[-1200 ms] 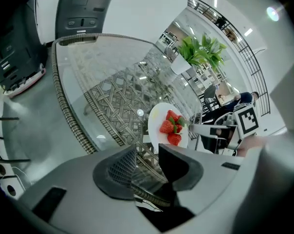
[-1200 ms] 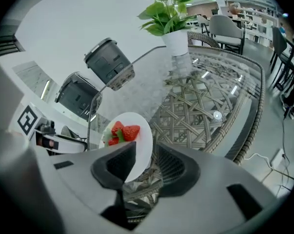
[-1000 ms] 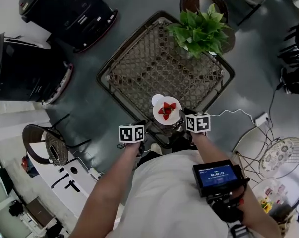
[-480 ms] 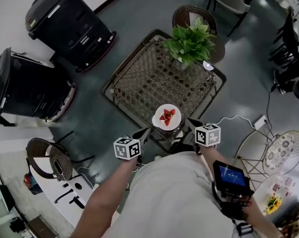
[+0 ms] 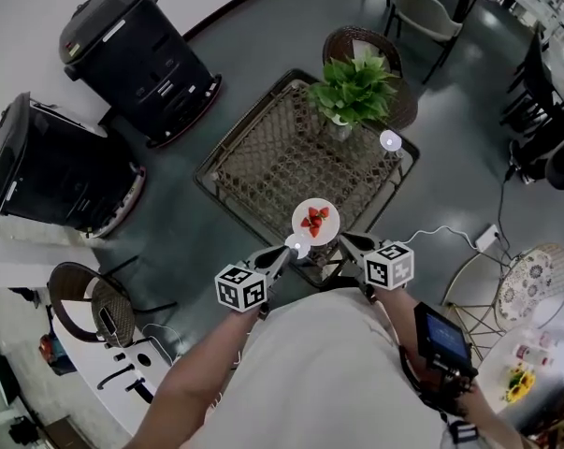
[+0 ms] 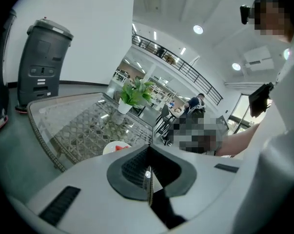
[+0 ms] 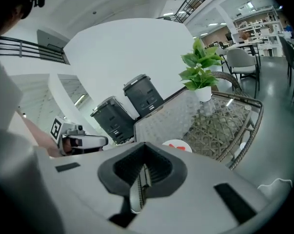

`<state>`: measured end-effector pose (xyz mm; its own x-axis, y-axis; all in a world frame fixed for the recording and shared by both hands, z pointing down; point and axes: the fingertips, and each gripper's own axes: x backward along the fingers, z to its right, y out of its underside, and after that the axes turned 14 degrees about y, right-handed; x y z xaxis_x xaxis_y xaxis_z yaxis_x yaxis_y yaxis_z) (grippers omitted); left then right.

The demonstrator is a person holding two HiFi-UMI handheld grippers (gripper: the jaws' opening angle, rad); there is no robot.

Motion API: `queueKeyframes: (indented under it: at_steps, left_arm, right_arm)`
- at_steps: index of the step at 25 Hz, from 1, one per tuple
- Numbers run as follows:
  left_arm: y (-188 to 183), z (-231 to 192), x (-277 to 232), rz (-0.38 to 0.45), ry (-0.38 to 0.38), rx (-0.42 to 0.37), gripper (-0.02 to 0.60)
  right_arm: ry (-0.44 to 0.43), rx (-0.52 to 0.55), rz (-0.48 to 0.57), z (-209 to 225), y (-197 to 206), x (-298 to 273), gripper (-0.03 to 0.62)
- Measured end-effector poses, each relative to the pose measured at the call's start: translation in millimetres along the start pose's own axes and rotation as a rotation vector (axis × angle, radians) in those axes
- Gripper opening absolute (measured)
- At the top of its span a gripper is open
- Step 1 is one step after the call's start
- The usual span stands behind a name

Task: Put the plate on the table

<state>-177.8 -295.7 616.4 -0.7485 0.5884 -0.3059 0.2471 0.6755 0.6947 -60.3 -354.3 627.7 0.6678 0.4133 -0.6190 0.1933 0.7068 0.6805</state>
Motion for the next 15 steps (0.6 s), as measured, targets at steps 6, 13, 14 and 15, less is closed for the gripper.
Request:
queueKeyframes:
  at_steps: [6, 13, 14, 15]
  left_arm:
    - [-8.4, 16.1, 12.6, 0.044, 0.012, -0.056, 0.005]
    - [-6.6, 35.3, 21.0, 0.073, 0.013, -0.099, 0.005]
    - [-5.7, 36.8, 22.5, 0.070, 0.012, -0.108, 0.005]
    - [-5.2, 38.4, 24.3, 0.068, 0.011, -0.116, 0.005]
  right_arm:
    - [-0.023, 0.019, 0.045, -15.4, -3.4, 19.8, 0.005]
    - [-0.022, 0.063, 0.072, -25.1, 1.8, 35.1, 0.005]
    - [-0.023, 0.073, 0.074, -27.7, 1.9, 36.3, 0.005]
    - [-0.022, 0.080, 0.077, -30.6, 1.6, 37.8, 0.005]
